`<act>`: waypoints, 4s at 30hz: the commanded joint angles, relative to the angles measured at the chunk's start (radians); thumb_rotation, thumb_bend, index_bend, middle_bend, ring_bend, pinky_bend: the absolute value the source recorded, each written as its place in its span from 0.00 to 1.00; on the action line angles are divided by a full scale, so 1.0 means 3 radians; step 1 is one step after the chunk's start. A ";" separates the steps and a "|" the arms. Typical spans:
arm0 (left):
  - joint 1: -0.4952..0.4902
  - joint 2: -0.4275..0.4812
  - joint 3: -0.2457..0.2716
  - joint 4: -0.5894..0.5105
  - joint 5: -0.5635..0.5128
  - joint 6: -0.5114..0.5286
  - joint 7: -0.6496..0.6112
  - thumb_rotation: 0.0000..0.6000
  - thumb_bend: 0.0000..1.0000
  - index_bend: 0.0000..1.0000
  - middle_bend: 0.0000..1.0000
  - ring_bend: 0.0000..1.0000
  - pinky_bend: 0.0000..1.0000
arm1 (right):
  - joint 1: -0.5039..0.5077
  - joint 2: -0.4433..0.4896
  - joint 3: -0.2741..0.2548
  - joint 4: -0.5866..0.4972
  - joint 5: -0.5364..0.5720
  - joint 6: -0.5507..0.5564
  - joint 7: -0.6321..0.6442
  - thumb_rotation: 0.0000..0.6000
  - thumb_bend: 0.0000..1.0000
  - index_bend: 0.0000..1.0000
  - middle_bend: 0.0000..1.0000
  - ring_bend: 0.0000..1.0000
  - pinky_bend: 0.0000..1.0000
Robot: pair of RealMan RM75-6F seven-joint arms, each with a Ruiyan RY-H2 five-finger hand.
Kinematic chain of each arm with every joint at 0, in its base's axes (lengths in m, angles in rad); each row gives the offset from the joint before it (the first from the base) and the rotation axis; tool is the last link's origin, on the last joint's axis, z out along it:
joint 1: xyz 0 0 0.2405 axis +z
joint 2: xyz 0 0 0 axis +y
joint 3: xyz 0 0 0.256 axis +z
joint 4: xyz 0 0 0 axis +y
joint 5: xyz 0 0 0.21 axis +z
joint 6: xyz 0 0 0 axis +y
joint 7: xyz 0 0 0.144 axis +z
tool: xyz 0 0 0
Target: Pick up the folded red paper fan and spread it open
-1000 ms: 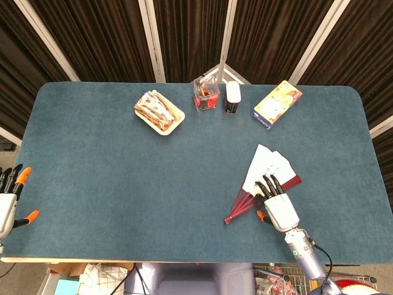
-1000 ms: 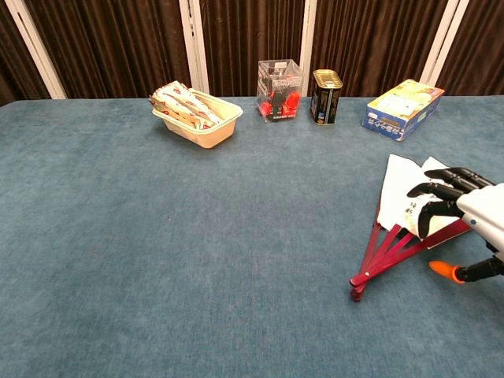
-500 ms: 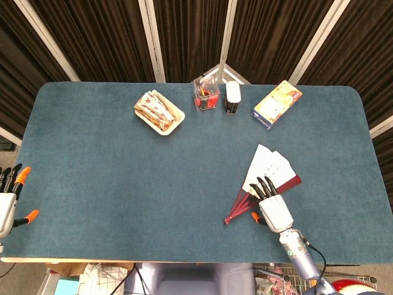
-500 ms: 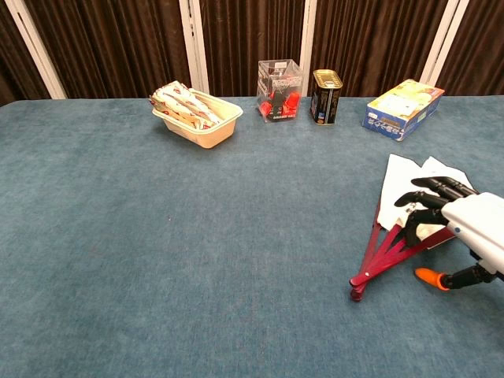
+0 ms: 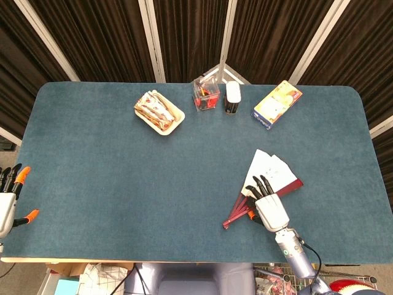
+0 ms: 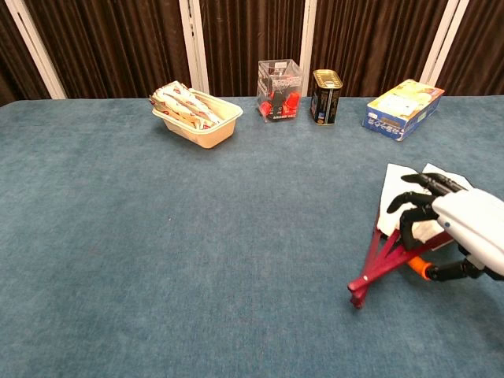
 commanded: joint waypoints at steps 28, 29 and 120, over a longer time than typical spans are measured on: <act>-0.0007 0.0008 -0.0078 -0.0036 -0.0088 0.0035 -0.0019 1.00 0.00 0.00 0.00 0.00 0.00 | 0.0912 0.0974 0.1706 -0.2983 0.1442 -0.0619 -0.1508 1.00 0.58 0.74 0.34 0.07 0.04; -0.0008 0.0009 -0.0084 -0.0038 -0.0096 0.0034 -0.0023 1.00 0.00 0.00 0.00 0.00 0.00 | 0.0952 0.0967 0.1746 -0.3002 0.1494 -0.0631 -0.1555 1.00 0.58 0.74 0.34 0.07 0.04; -0.2611 -0.1366 -0.1003 0.0536 -0.1220 -0.2186 -0.1009 1.00 0.27 0.46 0.09 0.00 0.00 | 0.1923 0.1087 0.2165 -0.4282 0.3541 -0.0267 -0.1686 1.00 0.58 0.75 0.36 0.08 0.06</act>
